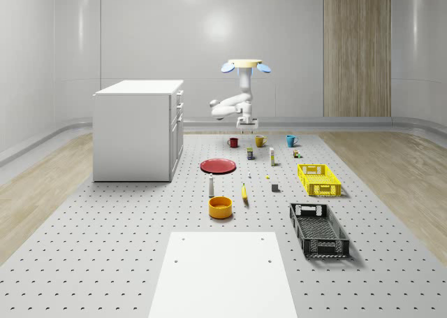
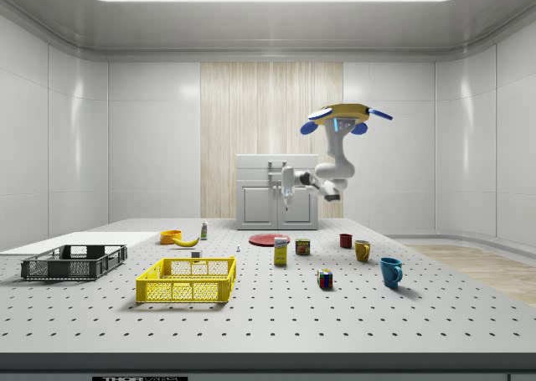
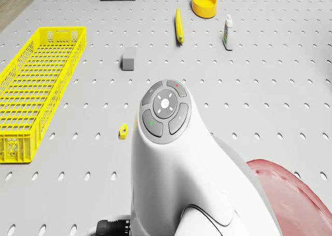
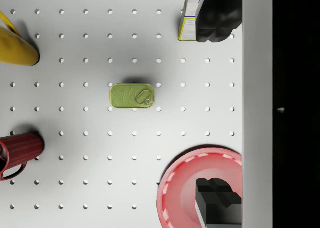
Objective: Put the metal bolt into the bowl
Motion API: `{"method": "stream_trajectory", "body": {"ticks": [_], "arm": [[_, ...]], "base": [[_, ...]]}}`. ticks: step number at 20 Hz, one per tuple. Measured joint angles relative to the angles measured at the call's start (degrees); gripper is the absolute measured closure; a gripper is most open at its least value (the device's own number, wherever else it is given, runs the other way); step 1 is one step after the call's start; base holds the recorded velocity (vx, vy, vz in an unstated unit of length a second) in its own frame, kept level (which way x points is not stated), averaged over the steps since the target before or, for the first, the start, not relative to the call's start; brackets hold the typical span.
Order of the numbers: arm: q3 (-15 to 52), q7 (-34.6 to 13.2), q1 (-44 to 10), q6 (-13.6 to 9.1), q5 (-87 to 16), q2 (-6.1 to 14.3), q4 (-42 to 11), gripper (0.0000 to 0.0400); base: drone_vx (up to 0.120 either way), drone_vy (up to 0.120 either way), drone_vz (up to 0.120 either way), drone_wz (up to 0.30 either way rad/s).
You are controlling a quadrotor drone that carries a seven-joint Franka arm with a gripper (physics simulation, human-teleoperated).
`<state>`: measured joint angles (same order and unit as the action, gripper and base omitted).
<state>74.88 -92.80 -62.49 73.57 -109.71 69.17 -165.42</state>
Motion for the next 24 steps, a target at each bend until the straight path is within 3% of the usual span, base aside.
{"method": "stream_trajectory", "body": {"ticks": [9,14,24], "arm": [[0.63,-0.66,-0.70,2.12,1.15,2.30,0.15,0.0000],[0.94,-0.98,-1.05,3.23,1.74,3.49,0.23,0.0000],[1.47,-1.55,-1.67,5.30,2.80,5.72,0.37,0.0000]], "base": [[0.120,0.000,-0.120,0.000],[0.120,-0.096,-0.112,0.000],[0.120,0.000,-0.016,0.000]]}}
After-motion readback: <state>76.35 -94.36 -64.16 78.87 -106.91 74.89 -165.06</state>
